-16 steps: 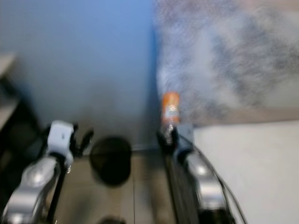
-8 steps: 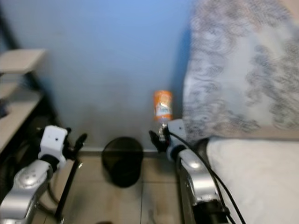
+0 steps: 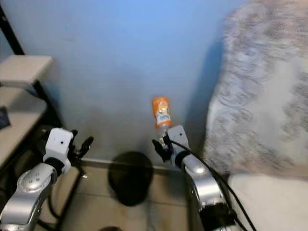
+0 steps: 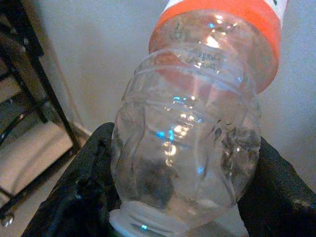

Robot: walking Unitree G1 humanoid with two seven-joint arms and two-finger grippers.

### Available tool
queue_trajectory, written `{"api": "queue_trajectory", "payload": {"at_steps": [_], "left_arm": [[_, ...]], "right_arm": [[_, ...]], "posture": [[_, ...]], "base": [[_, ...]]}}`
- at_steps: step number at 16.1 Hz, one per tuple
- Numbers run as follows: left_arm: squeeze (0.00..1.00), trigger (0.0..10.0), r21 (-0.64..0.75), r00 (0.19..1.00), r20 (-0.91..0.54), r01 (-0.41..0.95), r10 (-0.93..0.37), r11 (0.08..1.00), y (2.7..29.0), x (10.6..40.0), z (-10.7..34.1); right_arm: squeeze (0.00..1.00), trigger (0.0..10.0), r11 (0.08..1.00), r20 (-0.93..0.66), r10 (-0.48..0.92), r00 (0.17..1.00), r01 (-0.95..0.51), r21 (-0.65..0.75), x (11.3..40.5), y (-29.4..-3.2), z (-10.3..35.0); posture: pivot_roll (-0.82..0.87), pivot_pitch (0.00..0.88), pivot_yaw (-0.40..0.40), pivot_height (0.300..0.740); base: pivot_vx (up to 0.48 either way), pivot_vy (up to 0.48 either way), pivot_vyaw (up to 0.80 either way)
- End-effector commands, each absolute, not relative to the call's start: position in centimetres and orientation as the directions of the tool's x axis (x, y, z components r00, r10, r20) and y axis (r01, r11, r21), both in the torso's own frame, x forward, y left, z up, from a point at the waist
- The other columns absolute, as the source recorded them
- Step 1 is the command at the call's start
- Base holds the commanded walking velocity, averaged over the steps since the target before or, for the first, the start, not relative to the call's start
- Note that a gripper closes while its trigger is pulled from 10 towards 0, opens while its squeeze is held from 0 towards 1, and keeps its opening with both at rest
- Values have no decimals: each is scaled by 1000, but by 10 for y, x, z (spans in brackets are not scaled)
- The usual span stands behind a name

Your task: Clean up the room

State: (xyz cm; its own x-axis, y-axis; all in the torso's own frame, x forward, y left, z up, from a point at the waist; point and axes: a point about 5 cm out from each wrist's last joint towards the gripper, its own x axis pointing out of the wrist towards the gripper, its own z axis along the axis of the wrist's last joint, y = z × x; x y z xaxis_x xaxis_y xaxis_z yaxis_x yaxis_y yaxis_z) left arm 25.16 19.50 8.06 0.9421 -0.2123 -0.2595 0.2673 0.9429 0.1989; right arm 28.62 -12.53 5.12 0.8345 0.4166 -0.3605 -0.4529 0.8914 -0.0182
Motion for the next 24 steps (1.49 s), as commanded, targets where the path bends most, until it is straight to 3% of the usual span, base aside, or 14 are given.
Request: {"api": "queue_trajectory", "payload": {"at_steps": [1,6,10,11,12,16,17,19,24], "left_arm": [[0,10000,209,938,-247,298,-245,931,187,253,84],[0,10000,221,925,-260,338,-278,915,185,252,83],[0,10000,228,903,-286,388,-320,893,181,249,82],[0,10000,225,880,-312,436,-359,872,179,247,79],[0,10000,227,780,-389,597,-491,769,170,240,69],[0,10000,207,624,-474,764,-621,611,166,237,65],[0,10000,178,536,-512,830,-671,528,166,236,67],[0,10000,139,445,-561,882,-699,449,169,234,68],[0,10000,134,391,-615,908,-685,397,176,235,67]], "right_arm": [[0,10000,902,-384,377,843,-428,-52,286,-139,47],[0,10000,806,-431,461,776,-569,-162,285,-139,42],[0,10000,752,-495,505,708,-642,-151,281,-145,34],[0,10000,693,-538,528,657,-700,-174,278,-145,30],[0,10000,606,-634,523,570,-772,-193,275,-144,16],[0,10000,601,-712,461,530,-776,-190,278,-137,1],[0,10000,577,-753,424,504,-790,-205,277,-136,-7],[0,10000,581,-771,401,495,-788,-204,279,-131,-12],[0,10000,531,-810,335,482,-806,-260,282,-122,-16]], "posture": [[141,0,22,740],[143,0,23,740],[147,0,20,740],[141,0,23,740],[132,0,28,740],[137,0,24,740],[138,0,26,740],[142,0,26,740],[161,0,18,740]], "base": [[386,0,0],[386,0,160],[343,0,400],[0,0,0],[0,0,0],[0,0,0],[0,0,0],[0,0,0],[0,0,0]]}}
